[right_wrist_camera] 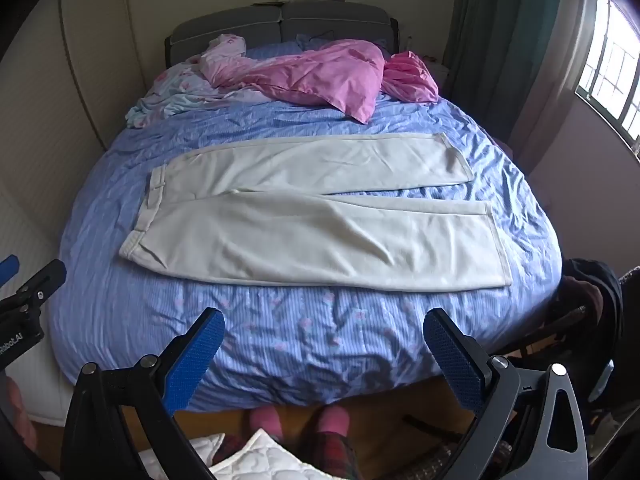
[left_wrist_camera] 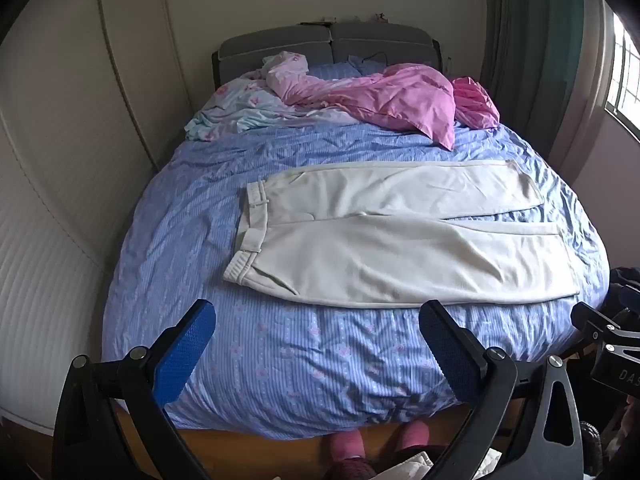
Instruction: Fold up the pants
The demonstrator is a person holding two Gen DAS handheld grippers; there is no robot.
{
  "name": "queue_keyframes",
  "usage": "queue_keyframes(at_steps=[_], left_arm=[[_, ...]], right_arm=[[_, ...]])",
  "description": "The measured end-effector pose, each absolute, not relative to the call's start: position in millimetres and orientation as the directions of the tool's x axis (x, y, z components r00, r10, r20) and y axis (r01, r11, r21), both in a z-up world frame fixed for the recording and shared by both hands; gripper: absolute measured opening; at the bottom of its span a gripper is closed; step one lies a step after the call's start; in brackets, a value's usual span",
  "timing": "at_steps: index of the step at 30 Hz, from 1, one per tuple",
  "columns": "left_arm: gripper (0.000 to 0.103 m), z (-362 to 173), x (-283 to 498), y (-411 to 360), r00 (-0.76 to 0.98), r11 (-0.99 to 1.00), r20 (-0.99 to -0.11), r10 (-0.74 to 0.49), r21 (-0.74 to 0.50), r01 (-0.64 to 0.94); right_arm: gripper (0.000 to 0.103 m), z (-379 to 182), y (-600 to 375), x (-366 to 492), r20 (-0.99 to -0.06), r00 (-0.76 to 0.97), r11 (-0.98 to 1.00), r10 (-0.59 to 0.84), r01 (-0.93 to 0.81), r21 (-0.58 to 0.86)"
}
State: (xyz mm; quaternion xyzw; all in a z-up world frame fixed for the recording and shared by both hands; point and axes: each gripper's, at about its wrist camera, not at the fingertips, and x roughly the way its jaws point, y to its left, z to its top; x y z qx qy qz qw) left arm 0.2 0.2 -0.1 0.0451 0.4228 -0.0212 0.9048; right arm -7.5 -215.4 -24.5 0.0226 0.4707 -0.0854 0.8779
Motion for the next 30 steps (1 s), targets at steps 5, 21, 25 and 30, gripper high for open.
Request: queue_keyframes(at_steps=[5, 21, 25, 30], left_arm=[[0.103, 1, 6, 3, 0.643, 0.995, -0.766, -0.011, 0.054, 0.081], [0.103, 16, 5, -2, 0.676, 0.993, -0.737, -0.022, 0.06, 0.099], [0.103, 17, 5, -2, 0.677, 0.993, -0.735, -0.02, 0.061, 0.096], [0.103, 22, 9, -3, 0.68, 0.994, -0.733, -0.02, 0.059, 0.093]], right_arm=[[0.101, -25, -215, -7, -0.831, 0.542, 0.984, -0.128, 0.171, -0.04], [0.101, -26, -212, -7, -0.828, 0.546, 0.985, -0.129, 0.17, -0.041], [0.101, -22, -212, 0, -0.824, 0.552, 0.984, -0.131, 0.171, -0.042], [0.101, -20, -213, 1, -0.822, 0.554, 0.984, -0.132, 0.173, -0.042]])
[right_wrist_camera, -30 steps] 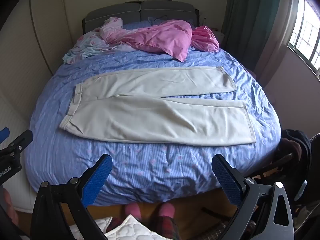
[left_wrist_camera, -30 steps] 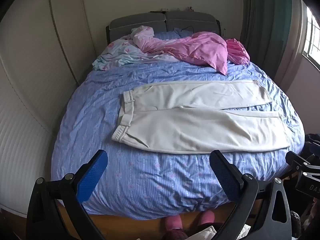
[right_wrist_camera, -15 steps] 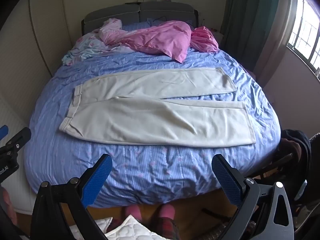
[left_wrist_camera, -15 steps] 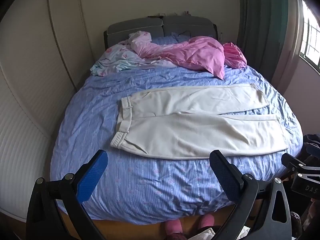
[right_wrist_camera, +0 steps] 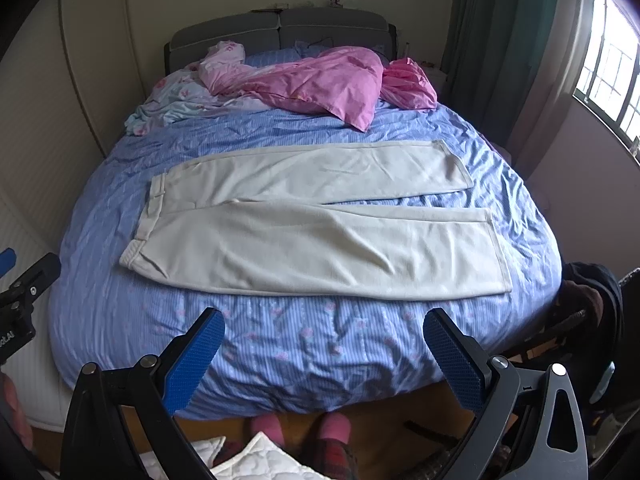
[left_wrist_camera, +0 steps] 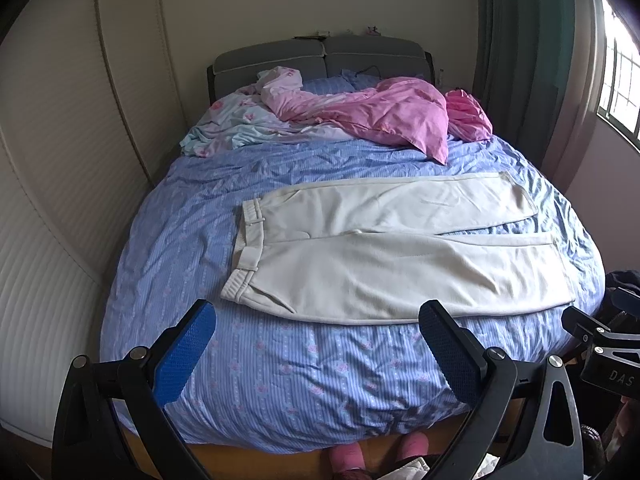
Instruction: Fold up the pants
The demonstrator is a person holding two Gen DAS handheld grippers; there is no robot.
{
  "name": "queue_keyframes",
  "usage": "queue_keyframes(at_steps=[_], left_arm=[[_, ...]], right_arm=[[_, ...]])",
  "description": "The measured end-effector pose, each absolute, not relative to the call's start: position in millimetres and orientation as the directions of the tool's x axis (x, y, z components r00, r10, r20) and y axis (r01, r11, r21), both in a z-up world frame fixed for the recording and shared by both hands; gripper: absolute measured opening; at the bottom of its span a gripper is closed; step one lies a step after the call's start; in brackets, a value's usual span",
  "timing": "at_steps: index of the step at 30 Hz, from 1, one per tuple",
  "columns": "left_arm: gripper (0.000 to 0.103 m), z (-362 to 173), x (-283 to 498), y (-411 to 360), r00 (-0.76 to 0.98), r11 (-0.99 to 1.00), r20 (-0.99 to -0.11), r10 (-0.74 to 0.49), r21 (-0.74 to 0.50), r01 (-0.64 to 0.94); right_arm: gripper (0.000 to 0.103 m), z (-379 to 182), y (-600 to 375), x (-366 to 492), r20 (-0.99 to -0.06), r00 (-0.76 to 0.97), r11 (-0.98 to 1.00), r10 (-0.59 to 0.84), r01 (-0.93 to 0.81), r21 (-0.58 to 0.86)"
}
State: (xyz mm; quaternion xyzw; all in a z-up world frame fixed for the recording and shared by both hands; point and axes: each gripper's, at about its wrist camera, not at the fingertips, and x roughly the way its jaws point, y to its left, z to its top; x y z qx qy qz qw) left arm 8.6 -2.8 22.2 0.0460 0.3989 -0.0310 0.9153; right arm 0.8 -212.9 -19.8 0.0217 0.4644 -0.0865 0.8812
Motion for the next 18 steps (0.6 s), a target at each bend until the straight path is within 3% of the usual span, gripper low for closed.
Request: queue_keyframes(at_steps=[18], left_arm=[[0.103, 23.5, 10.3, -0.5, 0.681, 0.994, -0.732, -0.02, 0.06, 0.094]], right_arm=[[0.101, -18.7, -213.0, -0.1, -0.817, 0.56, 0.983, -0.136, 0.177, -0.042]])
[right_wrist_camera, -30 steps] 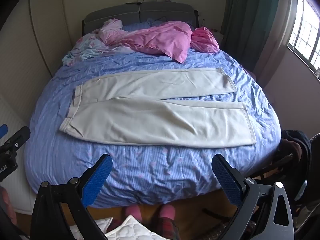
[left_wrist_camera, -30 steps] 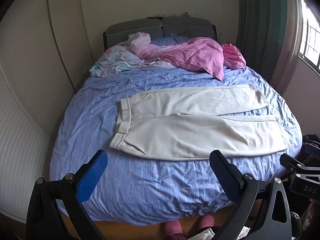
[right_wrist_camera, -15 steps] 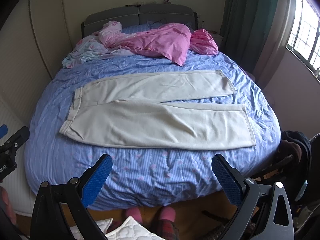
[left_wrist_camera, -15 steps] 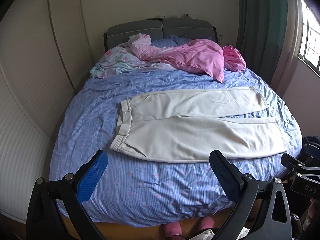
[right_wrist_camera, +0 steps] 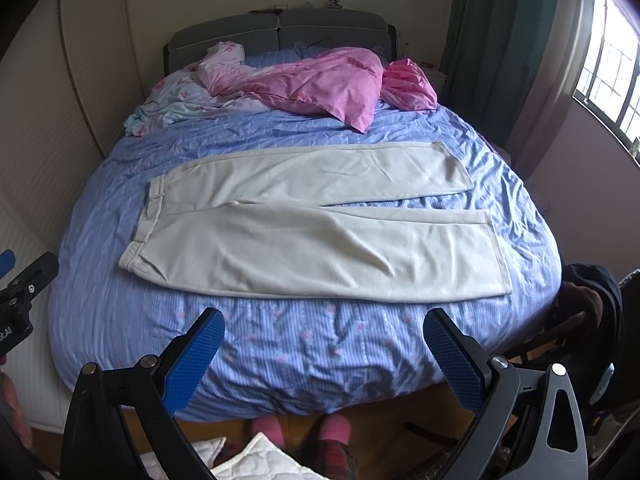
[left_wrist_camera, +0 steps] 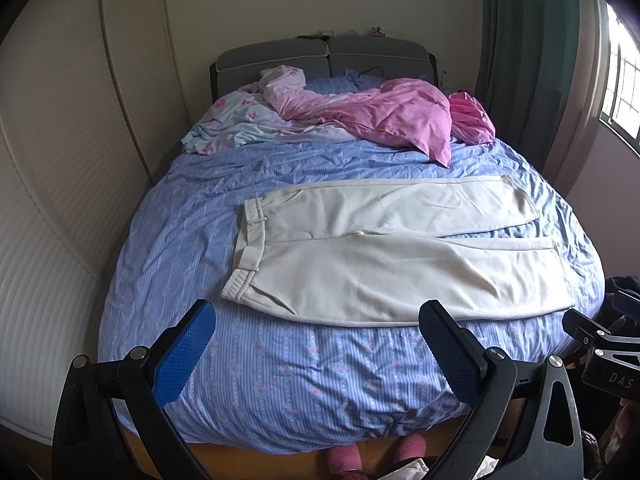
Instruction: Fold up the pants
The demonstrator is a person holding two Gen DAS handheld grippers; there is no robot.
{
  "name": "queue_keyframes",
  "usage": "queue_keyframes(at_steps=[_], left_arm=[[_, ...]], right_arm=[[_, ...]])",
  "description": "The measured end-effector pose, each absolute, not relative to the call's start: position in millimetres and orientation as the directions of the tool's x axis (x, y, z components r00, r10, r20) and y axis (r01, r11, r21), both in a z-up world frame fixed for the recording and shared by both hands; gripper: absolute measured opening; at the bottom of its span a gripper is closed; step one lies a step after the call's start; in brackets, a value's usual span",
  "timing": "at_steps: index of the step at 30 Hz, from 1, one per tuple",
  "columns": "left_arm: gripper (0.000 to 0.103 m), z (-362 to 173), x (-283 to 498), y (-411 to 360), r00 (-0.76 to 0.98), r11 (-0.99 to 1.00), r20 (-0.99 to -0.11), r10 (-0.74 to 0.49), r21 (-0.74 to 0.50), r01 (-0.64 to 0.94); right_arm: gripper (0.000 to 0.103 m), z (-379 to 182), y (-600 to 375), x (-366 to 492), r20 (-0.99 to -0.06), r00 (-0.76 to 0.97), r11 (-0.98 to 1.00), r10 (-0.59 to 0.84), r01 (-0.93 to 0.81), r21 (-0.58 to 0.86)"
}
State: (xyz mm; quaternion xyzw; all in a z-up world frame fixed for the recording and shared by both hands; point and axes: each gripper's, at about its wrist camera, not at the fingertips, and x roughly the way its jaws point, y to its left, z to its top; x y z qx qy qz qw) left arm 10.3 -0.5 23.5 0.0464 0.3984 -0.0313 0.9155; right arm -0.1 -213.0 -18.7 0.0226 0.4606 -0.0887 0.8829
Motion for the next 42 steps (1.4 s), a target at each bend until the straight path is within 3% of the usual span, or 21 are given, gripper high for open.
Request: queue_keyframes(at_steps=[42], left_arm=[[0.103, 23, 20, 3, 0.665, 0.994, -0.747, -0.027, 0.053, 0.1]], right_arm=[[0.101, -22, -203, 12, -0.831, 0.541, 0.982, -0.134, 0.184, -0.039]])
